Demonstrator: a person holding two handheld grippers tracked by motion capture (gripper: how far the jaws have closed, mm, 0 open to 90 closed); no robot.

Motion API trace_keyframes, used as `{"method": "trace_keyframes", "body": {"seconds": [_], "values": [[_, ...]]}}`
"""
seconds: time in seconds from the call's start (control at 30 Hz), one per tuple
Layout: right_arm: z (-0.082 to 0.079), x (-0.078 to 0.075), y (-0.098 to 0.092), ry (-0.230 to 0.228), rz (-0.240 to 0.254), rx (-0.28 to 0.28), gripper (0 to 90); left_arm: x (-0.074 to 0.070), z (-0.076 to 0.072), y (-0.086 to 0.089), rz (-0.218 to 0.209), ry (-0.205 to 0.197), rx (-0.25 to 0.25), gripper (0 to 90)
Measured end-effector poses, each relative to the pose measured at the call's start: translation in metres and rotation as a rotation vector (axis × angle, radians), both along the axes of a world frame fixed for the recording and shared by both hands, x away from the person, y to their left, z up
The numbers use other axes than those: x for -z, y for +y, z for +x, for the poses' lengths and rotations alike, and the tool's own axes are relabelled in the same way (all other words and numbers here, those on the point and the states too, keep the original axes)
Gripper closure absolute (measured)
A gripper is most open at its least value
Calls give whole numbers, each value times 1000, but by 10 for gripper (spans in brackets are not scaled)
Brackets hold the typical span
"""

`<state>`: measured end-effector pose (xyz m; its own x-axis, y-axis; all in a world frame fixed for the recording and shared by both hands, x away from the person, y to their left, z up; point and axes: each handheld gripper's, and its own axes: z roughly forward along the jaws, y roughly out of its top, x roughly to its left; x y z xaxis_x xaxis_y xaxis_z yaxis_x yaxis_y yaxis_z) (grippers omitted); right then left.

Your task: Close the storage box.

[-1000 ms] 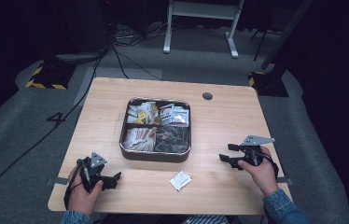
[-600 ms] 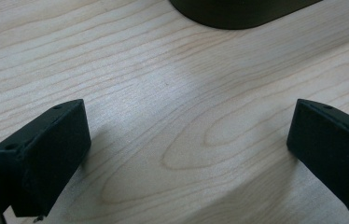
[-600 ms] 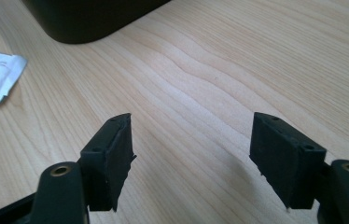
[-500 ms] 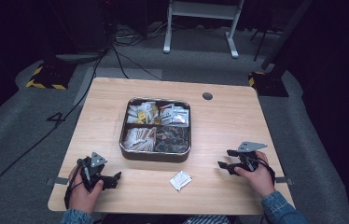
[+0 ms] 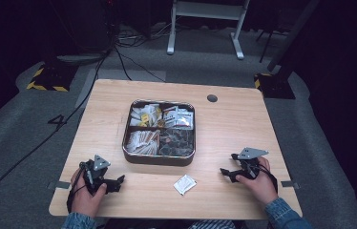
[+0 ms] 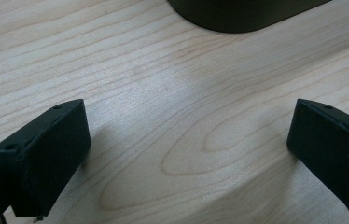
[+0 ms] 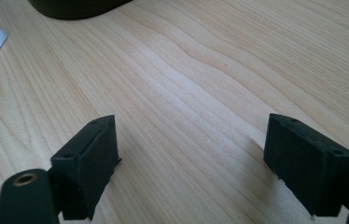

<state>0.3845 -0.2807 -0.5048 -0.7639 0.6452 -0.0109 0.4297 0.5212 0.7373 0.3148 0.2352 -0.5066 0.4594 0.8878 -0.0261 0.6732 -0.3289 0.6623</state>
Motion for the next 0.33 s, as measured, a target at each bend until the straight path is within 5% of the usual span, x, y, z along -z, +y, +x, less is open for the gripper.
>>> {"method": "trace_keyframes", "body": {"seconds": [0.33], "values": [[0,0,1,4,-1,17,148,0,0,0,-3,1,-2,0]]}}
